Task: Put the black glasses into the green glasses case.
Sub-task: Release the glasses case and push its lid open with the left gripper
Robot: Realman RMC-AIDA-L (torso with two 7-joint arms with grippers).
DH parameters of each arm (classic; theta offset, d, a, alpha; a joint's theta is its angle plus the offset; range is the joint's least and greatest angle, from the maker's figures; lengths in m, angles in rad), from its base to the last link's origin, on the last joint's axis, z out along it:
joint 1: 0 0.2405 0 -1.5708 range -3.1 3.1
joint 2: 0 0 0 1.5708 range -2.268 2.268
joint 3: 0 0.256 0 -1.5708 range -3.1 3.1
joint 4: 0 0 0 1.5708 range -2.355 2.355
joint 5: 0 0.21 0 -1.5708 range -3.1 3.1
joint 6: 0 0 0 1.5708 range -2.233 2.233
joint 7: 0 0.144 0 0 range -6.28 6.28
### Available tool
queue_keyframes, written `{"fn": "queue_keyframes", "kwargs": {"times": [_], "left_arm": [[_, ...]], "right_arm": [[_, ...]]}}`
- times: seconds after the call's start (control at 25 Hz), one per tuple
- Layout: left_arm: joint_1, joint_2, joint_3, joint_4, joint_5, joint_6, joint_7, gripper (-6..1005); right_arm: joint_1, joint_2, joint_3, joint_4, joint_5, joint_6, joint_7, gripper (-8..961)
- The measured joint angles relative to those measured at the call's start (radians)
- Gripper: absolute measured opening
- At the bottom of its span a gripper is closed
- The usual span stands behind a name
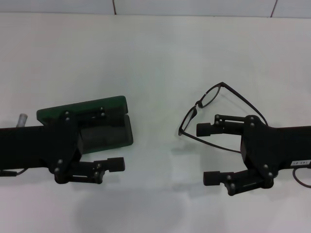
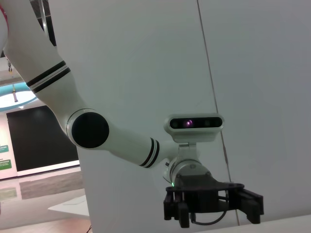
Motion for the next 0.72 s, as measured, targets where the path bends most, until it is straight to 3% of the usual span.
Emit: {"fn": "queue_keyframes", "kwargs": {"times": [0.72], "left_arm": [[-0.011,-0.008,-0.011,-0.011,-0.008,-0.026,-0.010,810]], "right_arm": [[-0.011,0.011,0.067,0.007,-0.006,0.025,-0.006,868]]}}
